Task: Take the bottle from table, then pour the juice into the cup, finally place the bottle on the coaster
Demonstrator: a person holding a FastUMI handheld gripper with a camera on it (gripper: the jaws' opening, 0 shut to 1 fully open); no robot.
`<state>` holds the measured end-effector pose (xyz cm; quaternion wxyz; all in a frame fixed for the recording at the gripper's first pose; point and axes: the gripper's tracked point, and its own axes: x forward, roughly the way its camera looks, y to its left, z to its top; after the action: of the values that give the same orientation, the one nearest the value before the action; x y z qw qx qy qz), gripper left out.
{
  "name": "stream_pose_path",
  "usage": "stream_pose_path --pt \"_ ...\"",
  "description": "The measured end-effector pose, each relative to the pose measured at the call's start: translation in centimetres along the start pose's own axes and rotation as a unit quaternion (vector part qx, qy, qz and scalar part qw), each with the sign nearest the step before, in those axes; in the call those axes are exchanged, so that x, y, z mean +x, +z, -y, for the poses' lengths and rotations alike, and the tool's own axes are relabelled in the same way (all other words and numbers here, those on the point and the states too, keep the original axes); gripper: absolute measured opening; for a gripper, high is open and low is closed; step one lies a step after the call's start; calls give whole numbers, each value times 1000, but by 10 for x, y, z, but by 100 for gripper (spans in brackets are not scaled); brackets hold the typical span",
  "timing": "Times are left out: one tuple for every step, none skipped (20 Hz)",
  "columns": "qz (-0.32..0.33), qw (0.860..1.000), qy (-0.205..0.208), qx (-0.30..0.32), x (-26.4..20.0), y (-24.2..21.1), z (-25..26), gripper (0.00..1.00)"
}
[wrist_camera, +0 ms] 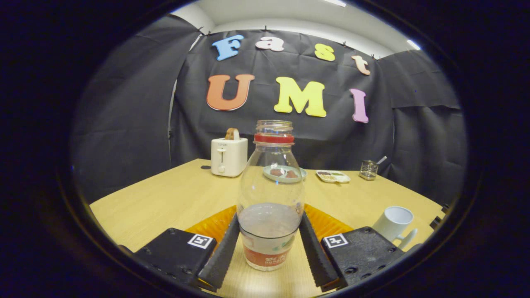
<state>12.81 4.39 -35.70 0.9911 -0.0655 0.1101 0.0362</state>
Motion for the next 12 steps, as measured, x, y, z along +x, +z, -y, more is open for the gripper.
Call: stream_pose_path --pt "1 1000 6 21 -2 6 -3 82" --pt "-4 999 6 31 -6 10 -5 81" --pt "-7 999 5 38 -10 13 -5 80" --pt "-4 999 11 49 -14 20 -7 80" --pt "-7 998 17 62 -18 24 -10 80" --pt "-14 997 24 76 -21 26 -13 80" --pt "-19 995 30 91 -25 27 -17 80" --pt "-26 994 37 104 -28 30 -20 80" --pt "-29 992 41 116 -33 32 -22 80" --pt "-29 990 53 131 -37 40 -26 80" --pt "-31 987 64 147 -39 44 -32 80" --pt "-33 983 71 167 -42 48 -33 79"
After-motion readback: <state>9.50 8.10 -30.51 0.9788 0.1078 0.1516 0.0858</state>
